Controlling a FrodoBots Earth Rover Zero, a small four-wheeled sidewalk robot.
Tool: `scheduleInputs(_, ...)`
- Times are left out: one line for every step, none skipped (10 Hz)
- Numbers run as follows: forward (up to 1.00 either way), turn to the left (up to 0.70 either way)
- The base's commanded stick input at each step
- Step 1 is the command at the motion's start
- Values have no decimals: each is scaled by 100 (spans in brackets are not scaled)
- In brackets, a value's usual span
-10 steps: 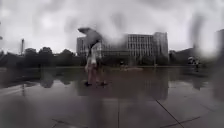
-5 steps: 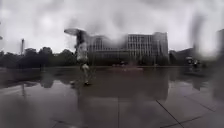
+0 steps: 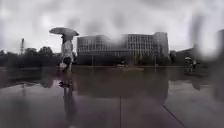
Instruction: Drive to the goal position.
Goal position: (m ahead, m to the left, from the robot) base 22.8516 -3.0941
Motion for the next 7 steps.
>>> scheduleInputs(70,0)
scheduleInputs(70,0)
scheduleInputs(70,0)
scheduleInputs(70,0)
scheduleInputs(70,0)
scheduleInputs(70,0)
scheduleInputs(70,0)
